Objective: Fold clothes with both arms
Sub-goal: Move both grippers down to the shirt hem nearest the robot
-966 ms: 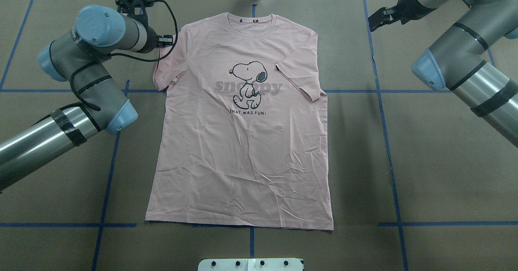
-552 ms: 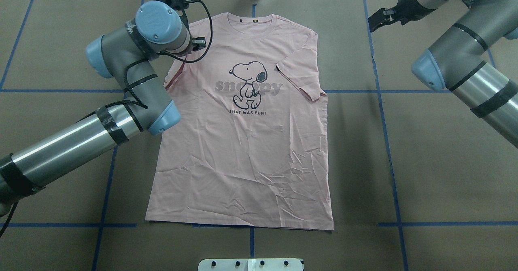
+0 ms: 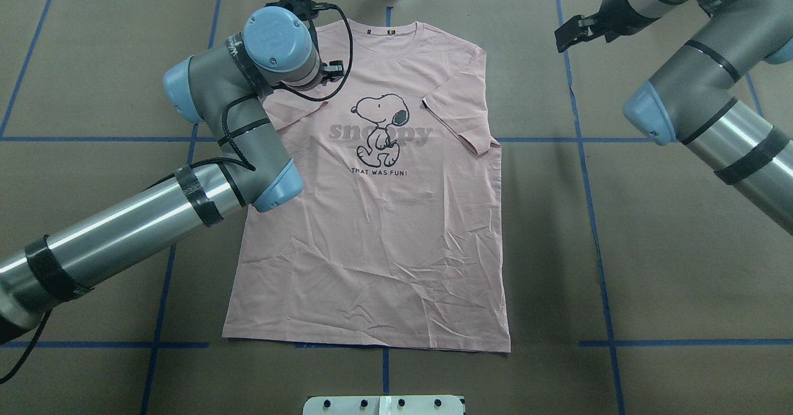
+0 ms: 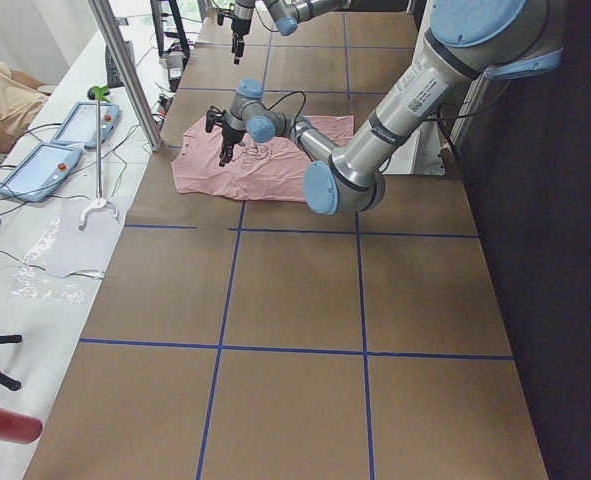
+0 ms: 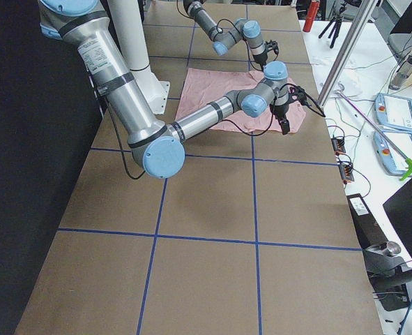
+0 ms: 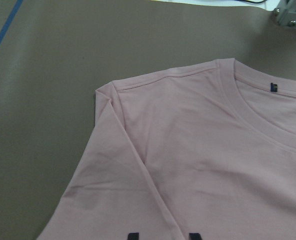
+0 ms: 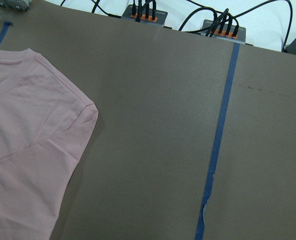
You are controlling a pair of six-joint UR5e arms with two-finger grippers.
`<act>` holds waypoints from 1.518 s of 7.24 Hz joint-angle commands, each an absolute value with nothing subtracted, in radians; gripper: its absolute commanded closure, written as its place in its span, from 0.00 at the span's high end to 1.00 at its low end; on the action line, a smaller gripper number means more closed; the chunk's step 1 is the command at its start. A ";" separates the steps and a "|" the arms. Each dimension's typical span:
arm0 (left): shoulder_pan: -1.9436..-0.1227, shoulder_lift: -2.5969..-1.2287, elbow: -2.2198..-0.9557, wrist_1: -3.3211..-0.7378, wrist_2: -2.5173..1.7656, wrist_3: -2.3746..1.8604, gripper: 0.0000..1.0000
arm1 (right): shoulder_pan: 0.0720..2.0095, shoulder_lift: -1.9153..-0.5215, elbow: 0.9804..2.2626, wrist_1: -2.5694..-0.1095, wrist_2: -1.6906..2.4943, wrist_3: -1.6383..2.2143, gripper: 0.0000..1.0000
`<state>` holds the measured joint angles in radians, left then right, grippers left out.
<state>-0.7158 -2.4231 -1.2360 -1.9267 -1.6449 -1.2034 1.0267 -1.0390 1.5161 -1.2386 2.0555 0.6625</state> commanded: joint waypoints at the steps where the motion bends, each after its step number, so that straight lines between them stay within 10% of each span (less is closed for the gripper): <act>1: -0.712 -2.314 -1.439 -1.928 -1.724 -1.189 1.00 | 0.932 -1.040 1.584 -1.239 2.025 0.875 1.00; 6: -0.534 -1.975 -1.897 -1.921 -1.718 -1.264 1.00 | 0.409 -1.273 2.088 -1.484 1.608 1.439 0.99; 9: -0.366 -1.768 -2.063 -1.924 -1.640 -1.380 1.00 | 0.136 -1.298 2.106 -1.493 1.350 1.649 0.96; 11: -0.255 -1.674 -2.062 -1.933 -1.550 -1.492 0.82 | 0.117 -1.298 2.112 -1.493 1.327 1.649 0.96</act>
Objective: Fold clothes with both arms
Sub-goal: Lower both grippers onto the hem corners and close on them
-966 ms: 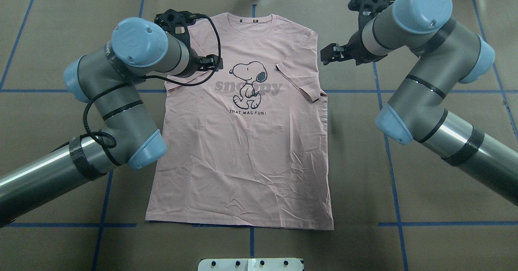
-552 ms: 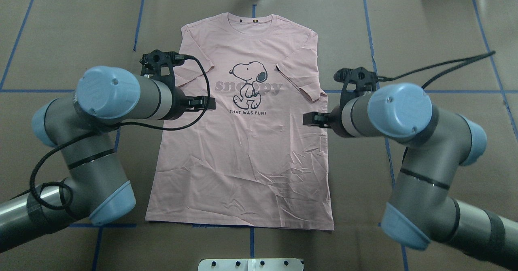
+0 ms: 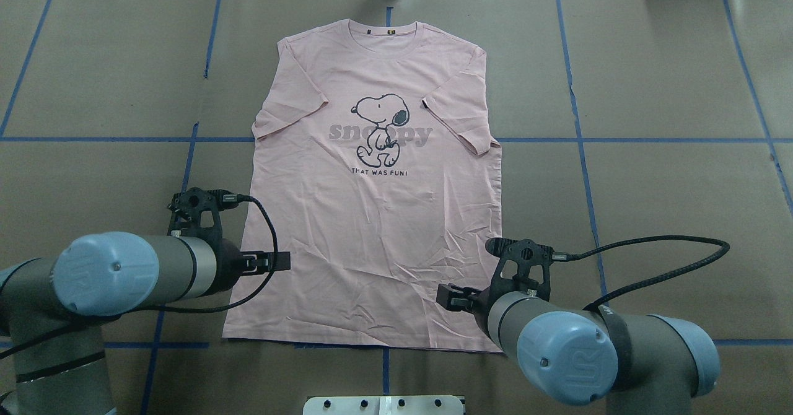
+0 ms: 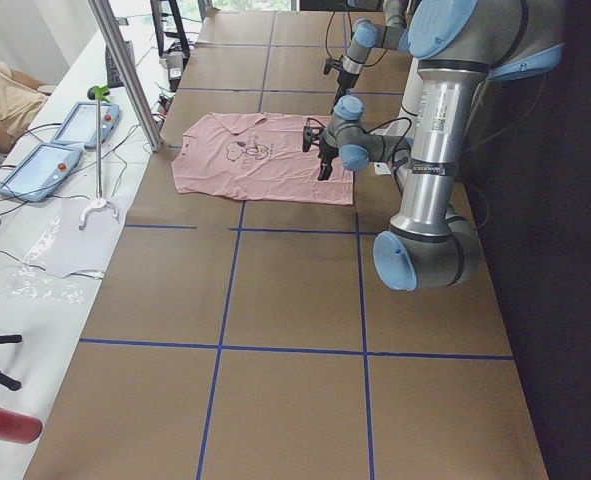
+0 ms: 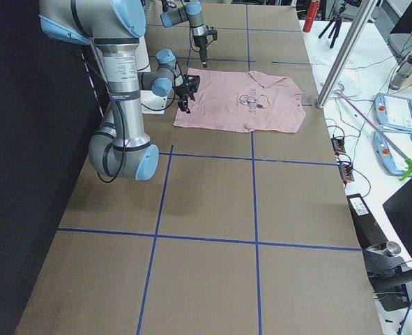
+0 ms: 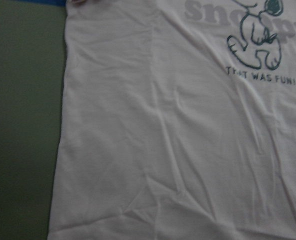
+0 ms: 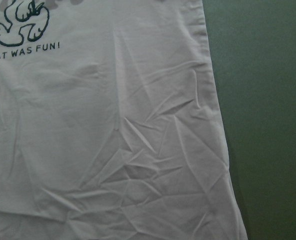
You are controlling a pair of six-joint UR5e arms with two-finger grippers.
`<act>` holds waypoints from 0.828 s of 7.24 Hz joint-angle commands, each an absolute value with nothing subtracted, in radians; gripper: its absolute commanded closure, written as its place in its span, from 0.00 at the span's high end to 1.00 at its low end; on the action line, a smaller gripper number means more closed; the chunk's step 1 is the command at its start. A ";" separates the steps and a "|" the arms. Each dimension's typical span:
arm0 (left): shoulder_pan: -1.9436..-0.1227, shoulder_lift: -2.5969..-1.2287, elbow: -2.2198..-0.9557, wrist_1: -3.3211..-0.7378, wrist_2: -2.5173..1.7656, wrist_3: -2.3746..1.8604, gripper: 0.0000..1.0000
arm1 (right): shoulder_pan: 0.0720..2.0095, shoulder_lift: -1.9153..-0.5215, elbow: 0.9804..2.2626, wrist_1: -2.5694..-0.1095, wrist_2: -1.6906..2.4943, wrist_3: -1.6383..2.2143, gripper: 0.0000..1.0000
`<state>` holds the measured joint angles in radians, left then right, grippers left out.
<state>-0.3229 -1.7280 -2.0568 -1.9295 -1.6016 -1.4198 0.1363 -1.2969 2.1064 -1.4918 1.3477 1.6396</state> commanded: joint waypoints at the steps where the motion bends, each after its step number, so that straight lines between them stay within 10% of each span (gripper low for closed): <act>1: -0.226 -1.642 -2.060 -1.933 -1.548 -1.509 0.79 | 0.117 -1.299 2.112 -1.493 1.327 1.649 0.97; 6: -0.178 -1.620 -2.043 -1.933 -1.519 -1.511 0.66 | 0.117 -1.299 2.112 -1.493 1.325 1.649 0.97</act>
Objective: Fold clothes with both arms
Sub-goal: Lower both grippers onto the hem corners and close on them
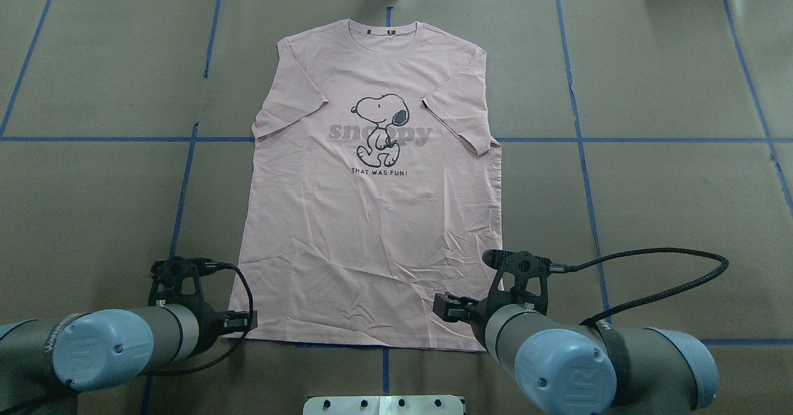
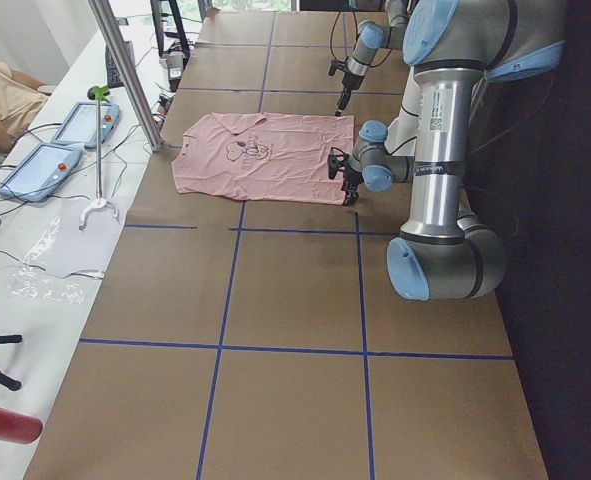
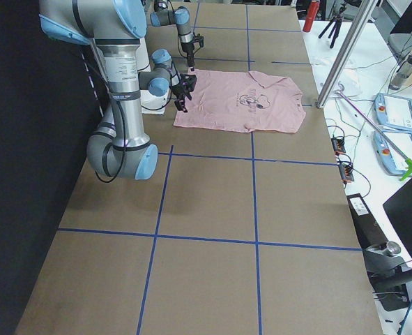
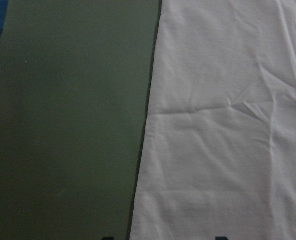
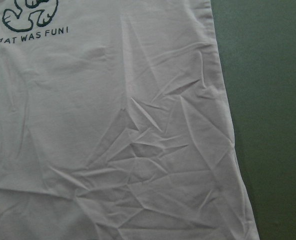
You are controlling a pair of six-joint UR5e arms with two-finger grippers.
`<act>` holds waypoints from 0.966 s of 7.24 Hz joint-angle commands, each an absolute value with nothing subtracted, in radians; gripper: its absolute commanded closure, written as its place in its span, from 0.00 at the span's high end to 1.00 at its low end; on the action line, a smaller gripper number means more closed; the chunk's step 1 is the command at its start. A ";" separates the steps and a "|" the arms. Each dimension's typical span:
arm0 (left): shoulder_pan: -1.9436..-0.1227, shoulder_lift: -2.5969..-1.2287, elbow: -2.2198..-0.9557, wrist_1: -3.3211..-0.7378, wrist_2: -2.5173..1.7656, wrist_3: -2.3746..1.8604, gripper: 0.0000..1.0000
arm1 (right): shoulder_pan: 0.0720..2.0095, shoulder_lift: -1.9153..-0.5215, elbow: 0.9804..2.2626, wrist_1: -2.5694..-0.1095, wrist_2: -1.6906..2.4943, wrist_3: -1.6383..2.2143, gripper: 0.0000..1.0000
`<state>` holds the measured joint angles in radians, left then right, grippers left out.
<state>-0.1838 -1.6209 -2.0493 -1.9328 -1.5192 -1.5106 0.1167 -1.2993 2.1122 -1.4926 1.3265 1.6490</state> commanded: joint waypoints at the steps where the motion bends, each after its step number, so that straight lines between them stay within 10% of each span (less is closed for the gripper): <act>1: -0.175 -1.620 -2.043 -1.933 -1.519 -1.511 0.55 | 0.117 -1.299 2.112 -1.493 1.325 1.651 0.97; 7: -0.166 -1.620 -2.045 -1.933 -1.520 -1.511 0.48 | 0.115 -1.301 2.111 -1.493 1.325 1.649 0.97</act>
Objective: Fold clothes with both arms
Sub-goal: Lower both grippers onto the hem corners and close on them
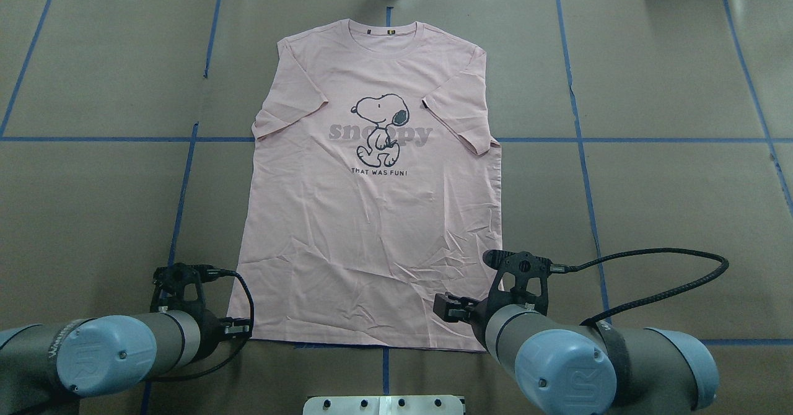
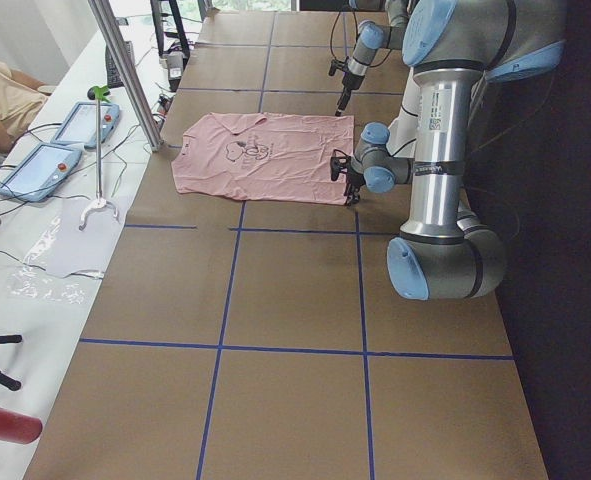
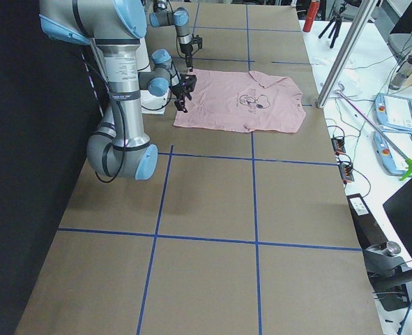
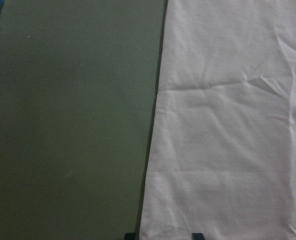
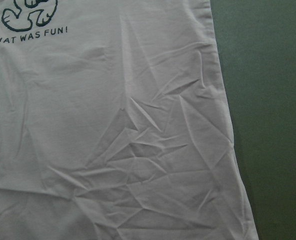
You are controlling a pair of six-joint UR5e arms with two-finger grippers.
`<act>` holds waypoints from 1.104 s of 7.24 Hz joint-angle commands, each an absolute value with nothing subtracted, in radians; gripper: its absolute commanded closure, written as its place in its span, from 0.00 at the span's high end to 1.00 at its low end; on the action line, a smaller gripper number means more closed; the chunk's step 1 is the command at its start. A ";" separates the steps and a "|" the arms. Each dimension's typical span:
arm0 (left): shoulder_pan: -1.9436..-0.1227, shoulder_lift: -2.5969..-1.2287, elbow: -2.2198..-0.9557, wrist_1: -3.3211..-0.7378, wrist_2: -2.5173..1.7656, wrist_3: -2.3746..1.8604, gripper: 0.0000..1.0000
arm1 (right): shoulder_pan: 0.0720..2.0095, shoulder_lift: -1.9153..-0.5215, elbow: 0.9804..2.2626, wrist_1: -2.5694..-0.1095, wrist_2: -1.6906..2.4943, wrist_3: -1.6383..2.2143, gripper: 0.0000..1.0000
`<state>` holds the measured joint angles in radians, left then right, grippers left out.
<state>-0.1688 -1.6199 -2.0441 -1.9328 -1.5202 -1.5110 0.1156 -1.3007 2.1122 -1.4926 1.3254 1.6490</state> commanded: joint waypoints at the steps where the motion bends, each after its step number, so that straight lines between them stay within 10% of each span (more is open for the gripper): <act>1: -0.158 -1.620 -2.045 -1.933 -1.520 -1.512 0.48 | 0.117 -1.301 2.111 -1.493 1.327 1.649 0.97; 4: -0.152 -1.620 -2.045 -1.930 -1.519 -1.528 0.00 | 0.117 -1.301 2.111 -1.493 1.325 1.649 0.97; 8: -0.152 -1.621 -2.056 -1.927 -1.520 -1.528 0.00 | 0.037 -1.327 2.103 -1.503 1.252 1.755 0.61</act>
<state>-0.1519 -1.6201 -2.0538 -1.9270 -1.5200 -1.5277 0.0711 -1.3133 2.1062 -1.4963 1.2830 1.7114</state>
